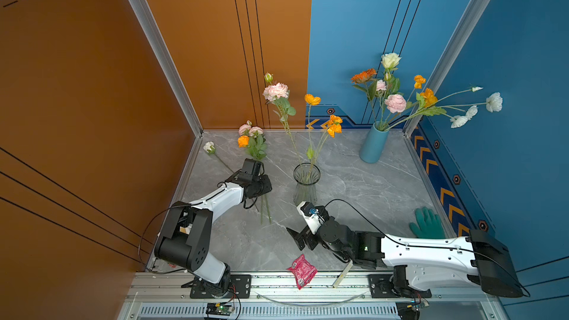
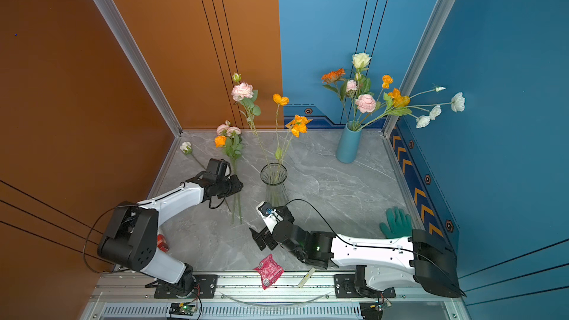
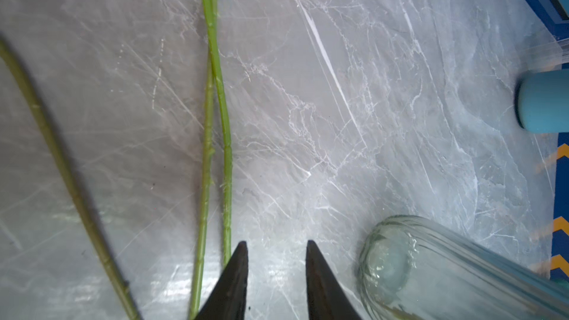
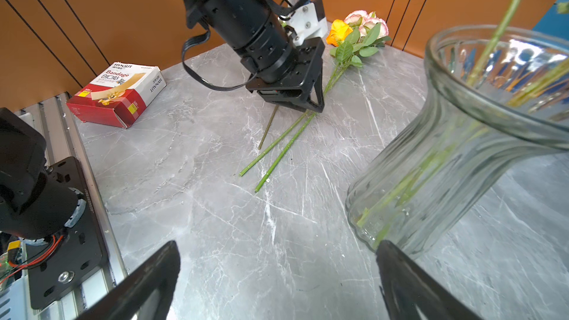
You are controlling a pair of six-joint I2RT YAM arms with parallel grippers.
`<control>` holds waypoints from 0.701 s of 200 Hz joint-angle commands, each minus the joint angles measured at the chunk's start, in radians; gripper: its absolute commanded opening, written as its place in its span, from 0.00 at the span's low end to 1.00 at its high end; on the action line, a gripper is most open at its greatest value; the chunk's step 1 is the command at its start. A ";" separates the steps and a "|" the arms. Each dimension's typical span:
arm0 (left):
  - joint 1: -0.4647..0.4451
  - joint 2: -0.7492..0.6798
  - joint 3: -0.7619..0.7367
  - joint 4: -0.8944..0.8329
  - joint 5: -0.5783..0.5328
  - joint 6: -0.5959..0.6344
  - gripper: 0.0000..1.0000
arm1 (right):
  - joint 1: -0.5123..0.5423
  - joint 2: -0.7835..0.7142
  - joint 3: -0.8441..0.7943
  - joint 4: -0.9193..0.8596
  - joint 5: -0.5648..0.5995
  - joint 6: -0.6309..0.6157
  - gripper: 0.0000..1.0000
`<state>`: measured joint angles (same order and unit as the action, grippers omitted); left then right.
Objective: Arrange the flowers into the vase
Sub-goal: 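Move the left gripper down and grasp the next rose stems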
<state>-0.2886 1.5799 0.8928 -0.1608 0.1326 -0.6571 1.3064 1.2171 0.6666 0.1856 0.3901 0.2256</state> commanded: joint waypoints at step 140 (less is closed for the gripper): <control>0.028 0.207 0.130 -0.019 -0.110 -0.027 0.32 | -0.022 -0.008 0.018 0.009 -0.017 -0.003 1.00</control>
<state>-0.2699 1.7554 1.0027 -0.1505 0.0566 -0.6865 1.2896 1.2201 0.6666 0.1879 0.3862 0.2256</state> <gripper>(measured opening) 0.311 0.999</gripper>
